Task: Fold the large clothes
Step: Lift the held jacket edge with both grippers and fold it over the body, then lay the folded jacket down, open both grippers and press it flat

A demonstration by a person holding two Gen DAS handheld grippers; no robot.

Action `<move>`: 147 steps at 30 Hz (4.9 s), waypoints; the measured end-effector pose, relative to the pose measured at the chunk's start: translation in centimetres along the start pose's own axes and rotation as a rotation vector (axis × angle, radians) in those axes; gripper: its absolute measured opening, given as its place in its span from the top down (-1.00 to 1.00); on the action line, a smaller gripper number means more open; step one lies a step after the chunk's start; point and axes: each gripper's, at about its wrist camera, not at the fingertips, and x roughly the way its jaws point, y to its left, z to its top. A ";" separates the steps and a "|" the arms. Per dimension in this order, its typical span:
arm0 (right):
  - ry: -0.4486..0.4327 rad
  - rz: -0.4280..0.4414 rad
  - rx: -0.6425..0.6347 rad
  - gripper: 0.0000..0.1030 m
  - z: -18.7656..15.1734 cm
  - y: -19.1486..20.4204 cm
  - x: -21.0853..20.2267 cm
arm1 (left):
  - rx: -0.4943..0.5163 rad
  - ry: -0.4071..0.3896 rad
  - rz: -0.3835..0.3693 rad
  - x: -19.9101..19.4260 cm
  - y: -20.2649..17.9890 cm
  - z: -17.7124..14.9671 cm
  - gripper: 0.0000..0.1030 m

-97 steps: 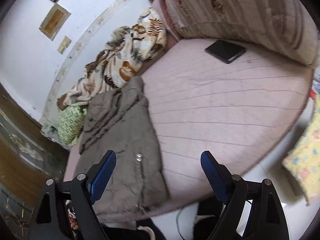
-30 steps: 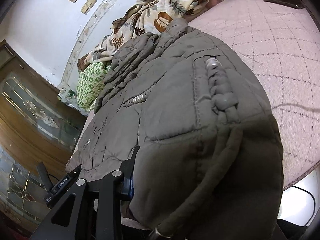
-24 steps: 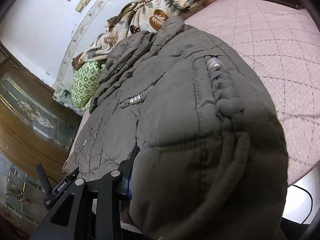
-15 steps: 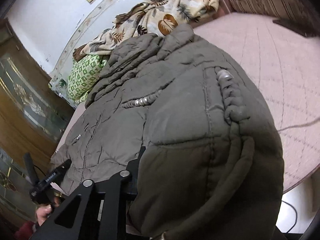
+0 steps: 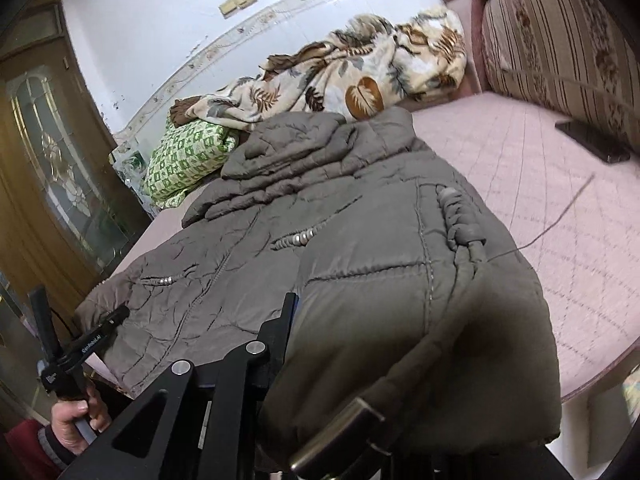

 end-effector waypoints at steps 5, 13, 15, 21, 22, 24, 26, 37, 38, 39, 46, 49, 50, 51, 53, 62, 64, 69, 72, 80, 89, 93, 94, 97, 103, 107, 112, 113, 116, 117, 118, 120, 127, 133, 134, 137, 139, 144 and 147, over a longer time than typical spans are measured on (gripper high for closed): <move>-0.018 0.013 -0.002 0.58 0.3 0.5 -1.3 | 0.018 -0.027 -0.006 -1.4 0.3 0.7 0.41; -0.040 0.045 -0.014 0.58 1.5 0.8 -3.0 | -0.006 -0.050 -0.031 -2.8 1.5 2.1 0.40; -0.051 0.056 -0.013 0.58 2.1 0.9 -3.3 | -0.007 -0.058 -0.036 -3.1 1.7 2.7 0.40; -0.079 0.075 -0.030 0.58 4.1 1.8 -4.0 | -0.002 -0.093 -0.041 -3.6 1.9 4.8 0.40; -0.083 0.080 -0.034 0.58 4.5 1.9 -4.0 | -0.004 -0.098 -0.041 -3.7 1.8 5.2 0.40; -0.091 0.087 -0.041 0.58 5.1 2.1 -4.2 | -0.013 -0.111 -0.045 -3.8 1.9 6.2 0.40; -0.099 0.093 -0.045 0.58 5.9 2.3 -4.2 | -0.011 -0.121 -0.047 -3.9 1.8 7.1 0.40; -0.156 0.110 -0.064 0.58 11.6 4.1 -3.6 | -0.024 -0.179 -0.058 -2.9 1.6 12.8 0.39; -0.159 0.111 -0.067 0.59 12.0 4.2 -3.5 | -0.024 -0.181 -0.059 -2.7 1.5 13.3 0.39; -0.162 0.112 -0.070 0.59 12.4 4.3 -3.4 | -0.025 -0.180 -0.060 -2.5 1.5 13.8 0.38; -0.170 0.130 -0.066 0.58 16.0 4.6 -1.6 | -0.035 -0.160 -0.078 -0.4 1.3 17.7 0.29; -0.167 0.137 -0.061 0.59 18.2 4.5 -0.2 | -0.047 -0.142 -0.094 1.5 1.1 20.2 0.27; -0.166 0.139 -0.060 0.58 19.2 4.4 0.4 | -0.051 -0.139 -0.100 2.1 1.0 21.0 0.25; -0.165 0.138 -0.058 0.58 20.0 4.5 1.0 | -0.053 -0.133 -0.107 2.9 0.9 22.0 0.24; -0.159 0.139 -0.041 0.58 21.9 4.3 2.4 | -0.056 -0.117 -0.117 4.4 0.7 23.7 0.24; -0.115 0.117 0.089 0.58 29.7 1.2 11.6 | -0.209 -0.035 -0.231 10.9 2.2 31.7 -0.34; -0.101 0.108 0.111 0.58 30.7 0.2 13.6 | -0.242 -0.024 -0.248 11.7 3.0 32.6 -0.37; -0.068 0.050 0.126 0.58 32.3 -1.8 18.8 | -0.278 -0.051 -0.228 12.7 5.9 34.3 -0.50; -0.034 0.032 0.144 0.58 32.6 -2.9 21.6 | -0.273 -0.094 -0.154 12.5 7.8 34.8 -0.50; 0.063 -0.010 0.279 0.24 32.9 -4.8 27.5 | -0.170 -0.074 -0.122 14.6 6.3 33.8 -0.50; 0.115 0.032 0.278 -0.01 33.6 -4.2 26.7 | -0.015 0.013 -0.200 18.6 -0.7 30.3 -0.50; 0.110 0.067 0.308 -0.09 33.6 -4.5 26.4 | 0.014 0.042 -0.216 20.0 -2.6 29.1 -0.50; 0.104 0.093 0.333 -0.15 33.6 -4.8 26.3 | 0.018 0.047 -0.219 20.3 -2.9 29.0 -0.50; 0.066 0.172 0.415 -0.32 33.9 -5.9 25.6 | 0.035 0.061 -0.211 21.3 -3.7 28.5 -0.50; 0.021 0.165 0.277 -0.44 34.9 -3.4 23.0 | 0.048 0.088 -0.191 23.1 -4.2 27.9 -0.50; 0.079 0.075 -0.007 -0.44 32.2 1.5 23.7 | 0.075 0.111 -0.203 24.2 -5.6 27.0 -0.50; 0.163 0.000 -0.165 -0.44 28.0 3.8 28.1 | 0.115 0.158 -0.169 27.4 -7.5 25.8 -0.50; 0.168 -0.017 -0.182 -0.44 27.8 3.7 28.8 | 0.114 0.169 -0.161 28.1 -7.6 25.7 -0.50; 0.212 -0.094 -0.225 -0.44 26.7 2.9 31.5 | 0.094 0.213 -0.137 30.3 -7.3 25.7 -0.57; 0.224 -0.118 -0.232 -0.44 26.5 2.5 32.2 | 0.074 0.235 -0.134 31.2 -7.0 25.6 -0.62; 0.229 -0.137 -0.241 -0.46 26.3 2.2 32.7 | 0.056 0.255 -0.132 32.1 -6.7 25.6 -0.62; 0.251 -0.163 -0.242 -0.49 26.4 1.2 34.0 | 0.032 0.275 -0.119 33.3 -6.2 25.6 -0.67; 0.336 -0.139 -0.179 -0.67 25.7 -1.9 38.0 | 0.041 0.285 -0.081 37.1 -6.5 25.0 -0.91; 0.328 -0.168 -0.172 -0.72 25.6 -2.2 39.2 | 0.017 0.290 -0.056 38.9 -6.5 24.8 -1.00; 0.331 -0.183 -0.177 -0.72 25.6 -2.0 39.0 | 0.026 0.307 -0.047 38.8 -6.6 24.9 -1.00; 0.294 -0.217 -0.189 -0.73 25.6 -1.3 36.8 | 0.007 0.323 -0.039 36.5 -6.0 24.8 -0.99; 0.240 -0.210 -0.175 -0.73 25.0 -0.2 32.7 | -0.029 0.293 -0.084 33.4 -5.1 24.5 -0.98; 0.100 -0.136 -0.179 -0.75 21.8 2.5 22.5 | -0.034 0.188 -0.114 24.0 -2.6 21.6 -0.98; 0.099 -0.119 -0.144 -0.75 18.8 3.1 19.1 | -0.048 0.179 -0.088 20.3 -1.1 19.5 -0.98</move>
